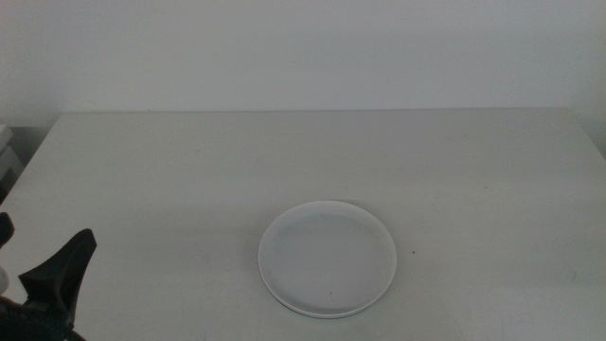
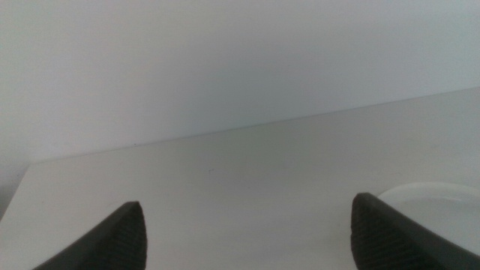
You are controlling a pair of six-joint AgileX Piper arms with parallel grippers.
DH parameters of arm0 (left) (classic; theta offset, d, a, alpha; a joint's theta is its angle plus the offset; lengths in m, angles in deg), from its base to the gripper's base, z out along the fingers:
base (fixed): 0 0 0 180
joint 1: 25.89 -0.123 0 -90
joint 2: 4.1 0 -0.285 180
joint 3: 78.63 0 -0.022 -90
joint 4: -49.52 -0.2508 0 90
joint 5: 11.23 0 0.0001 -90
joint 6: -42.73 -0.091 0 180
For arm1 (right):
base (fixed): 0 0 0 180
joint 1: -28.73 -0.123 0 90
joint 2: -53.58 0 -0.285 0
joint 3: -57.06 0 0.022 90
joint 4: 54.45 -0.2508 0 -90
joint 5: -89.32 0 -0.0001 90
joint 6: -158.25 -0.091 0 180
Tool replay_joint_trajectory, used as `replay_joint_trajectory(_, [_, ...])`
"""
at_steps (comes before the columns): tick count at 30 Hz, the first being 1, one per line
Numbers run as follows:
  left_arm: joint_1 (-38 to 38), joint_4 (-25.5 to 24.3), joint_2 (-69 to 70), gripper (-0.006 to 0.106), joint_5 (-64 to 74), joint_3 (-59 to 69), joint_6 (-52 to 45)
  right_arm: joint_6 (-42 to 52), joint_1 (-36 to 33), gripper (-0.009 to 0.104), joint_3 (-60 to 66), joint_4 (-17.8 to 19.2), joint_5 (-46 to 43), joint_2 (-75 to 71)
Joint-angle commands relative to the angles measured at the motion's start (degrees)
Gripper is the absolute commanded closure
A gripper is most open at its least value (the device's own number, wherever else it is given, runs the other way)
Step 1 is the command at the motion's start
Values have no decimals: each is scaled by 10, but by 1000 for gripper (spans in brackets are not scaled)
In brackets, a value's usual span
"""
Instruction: Stack the three bowls on top of each other.
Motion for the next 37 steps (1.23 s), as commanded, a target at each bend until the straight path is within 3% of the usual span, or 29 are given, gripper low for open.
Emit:
replay_joint_trajectory(1, [0,4,-3,-3,-48,-13,4,7,1,36,-10,7,-41,-5])
replay_joint_trajectory(7, [-1,13,63,-3,-35,19,4,7,40,36,43,50,-65,-60])
replay_joint_trajectory(10, [-6,13,99,-3,-35,51,4,7,70,36,83,54,-63,-95])
replay_joint_trajectory(17, [-79,13,187,-3,3,110,4,7,88,36,137,95,-58,-152])
replay_joint_trajectory(22, [-92,23,245,-3,80,117,4,7,88,36,156,95,-58,-153])
replay_joint_trajectory(30, [-92,93,254,-3,87,117,4,7,88,36,181,57,-58,-153])
replay_joint_trajectory(37, [-92,91,253,-3,86,117,4,7,91,36,181,56,-59,-153])
